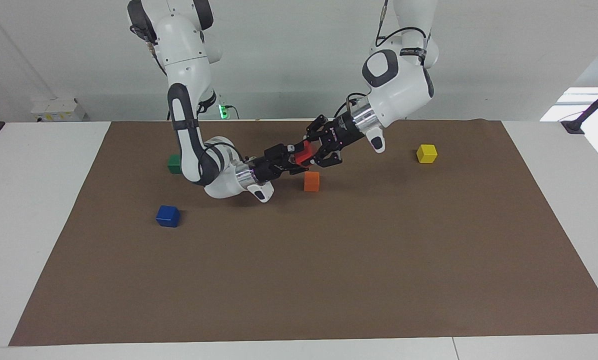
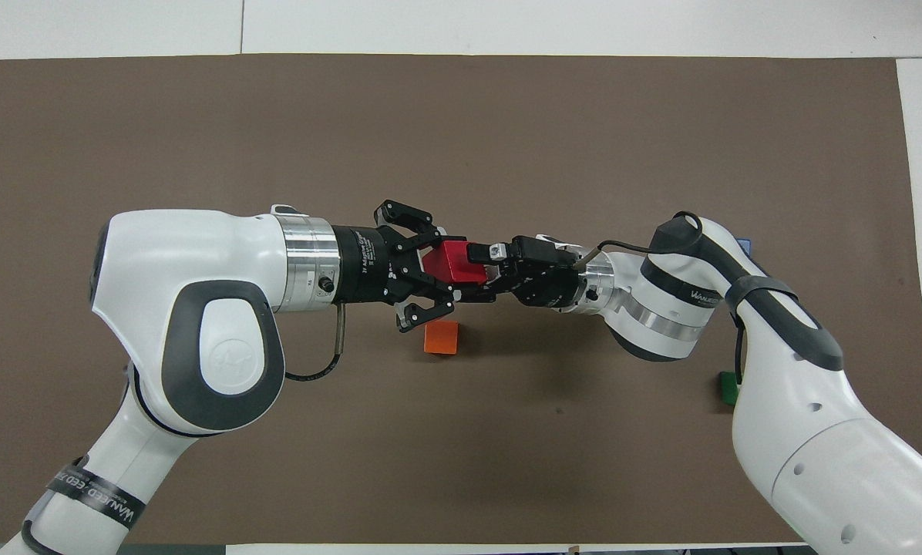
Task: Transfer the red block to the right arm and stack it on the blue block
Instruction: 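Grip the red block with the right gripper while the left gripper holds it, then open the left gripper and withdraw while the right gripper carries the block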
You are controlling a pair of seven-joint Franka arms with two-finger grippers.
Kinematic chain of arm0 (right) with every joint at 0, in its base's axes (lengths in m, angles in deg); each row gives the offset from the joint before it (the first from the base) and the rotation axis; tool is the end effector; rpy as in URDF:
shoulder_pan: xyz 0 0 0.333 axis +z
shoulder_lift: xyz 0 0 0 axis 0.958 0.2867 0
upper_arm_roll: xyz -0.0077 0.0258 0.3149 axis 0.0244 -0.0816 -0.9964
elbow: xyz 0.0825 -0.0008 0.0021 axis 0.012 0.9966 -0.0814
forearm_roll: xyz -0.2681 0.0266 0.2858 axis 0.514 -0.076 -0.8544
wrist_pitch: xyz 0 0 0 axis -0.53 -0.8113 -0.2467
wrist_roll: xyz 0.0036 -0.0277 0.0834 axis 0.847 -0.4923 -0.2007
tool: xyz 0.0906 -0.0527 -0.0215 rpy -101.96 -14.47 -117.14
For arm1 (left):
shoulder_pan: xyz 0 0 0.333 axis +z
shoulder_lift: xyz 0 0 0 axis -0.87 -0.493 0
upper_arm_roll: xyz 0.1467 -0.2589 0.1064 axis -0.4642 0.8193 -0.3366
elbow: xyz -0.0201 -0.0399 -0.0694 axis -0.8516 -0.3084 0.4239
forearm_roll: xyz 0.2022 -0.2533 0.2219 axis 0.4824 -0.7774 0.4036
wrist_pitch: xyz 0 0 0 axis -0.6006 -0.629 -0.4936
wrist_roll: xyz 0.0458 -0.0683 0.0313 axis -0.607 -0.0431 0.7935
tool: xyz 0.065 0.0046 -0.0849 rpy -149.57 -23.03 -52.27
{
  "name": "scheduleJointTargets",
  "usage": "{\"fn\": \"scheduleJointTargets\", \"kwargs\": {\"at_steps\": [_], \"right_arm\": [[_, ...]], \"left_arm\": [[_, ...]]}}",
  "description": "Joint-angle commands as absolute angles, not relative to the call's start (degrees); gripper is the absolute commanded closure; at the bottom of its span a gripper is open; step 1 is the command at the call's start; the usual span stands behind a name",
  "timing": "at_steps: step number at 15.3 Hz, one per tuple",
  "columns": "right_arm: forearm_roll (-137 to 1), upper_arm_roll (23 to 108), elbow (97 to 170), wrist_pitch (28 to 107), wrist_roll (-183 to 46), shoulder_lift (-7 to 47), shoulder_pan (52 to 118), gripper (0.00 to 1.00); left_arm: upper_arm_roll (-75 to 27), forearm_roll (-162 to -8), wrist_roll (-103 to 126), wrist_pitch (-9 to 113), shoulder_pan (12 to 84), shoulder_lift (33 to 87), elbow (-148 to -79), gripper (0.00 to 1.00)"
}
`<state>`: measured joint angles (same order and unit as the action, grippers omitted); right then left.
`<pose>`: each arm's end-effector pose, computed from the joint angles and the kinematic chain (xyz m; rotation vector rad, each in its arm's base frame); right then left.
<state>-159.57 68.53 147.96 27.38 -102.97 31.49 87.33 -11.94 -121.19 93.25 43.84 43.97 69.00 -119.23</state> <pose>0.5324 0.2813 0.3020 -1.0307 0.1576 0.1941 0.4922 -0.3234 0.4836 1.5108 1.8707 -0.9073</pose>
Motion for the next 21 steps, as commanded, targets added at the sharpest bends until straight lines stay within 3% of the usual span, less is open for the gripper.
{"fn": "scheduleJointTargets", "kwargs": {"at_steps": [1, 8, 9, 10, 15, 18, 21], "right_arm": [[-160.3, 68.3, 149.0, 29.8, -101.5, 30.0, 87.2, 1.0], [-160.1, 68.3, 149.0, 32.2, -101.0, 29.9, 87.3, 1.0], [-160.1, 68.3, 149.0, 32.2, -101.0, 29.9, 87.4, 1.0], [-160.1, 68.3, 149.0, 32.2, -101.0, 29.9, 87.4, 1.0], [-160.1, 68.2, 149.0, 32.4, -100.9, 29.9, 87.4, 1.0], [-160.1, 68.2, 148.9, 33.7, -99.7, 29.0, 87.4, 1.0], [-158.6, 68.4, 148.9, 36.8, -92.0, 25.9, 86.9, 1.0]], "left_arm": [[-12.8, -122.6, 93.7, 44.5, 42.8, 70.7, -120.8, 1.0], [-12.9, -122.5, 92.9, 45.0, 42.3, 71.6, -122.0, 1.0], [-13.0, -122.5, 93.6, 45.1, 42.3, 71.9, -121.8, 0.6], [-13.0, -122.4, 93.7, 45.1, 42.2, 72.4, -121.4, 0.01], [-13.2, -122.0, 93.2, 44.5, 43.5, 76.4, -123.0, 0.0], [-13.2, -121.8, 85.1, 38.6, 50.6, 82.4, -128.9, 0.0], [-13.4, -121.4, 74.3, 26.6, 61.1, 84.7, -131.2, 0.0]]}}
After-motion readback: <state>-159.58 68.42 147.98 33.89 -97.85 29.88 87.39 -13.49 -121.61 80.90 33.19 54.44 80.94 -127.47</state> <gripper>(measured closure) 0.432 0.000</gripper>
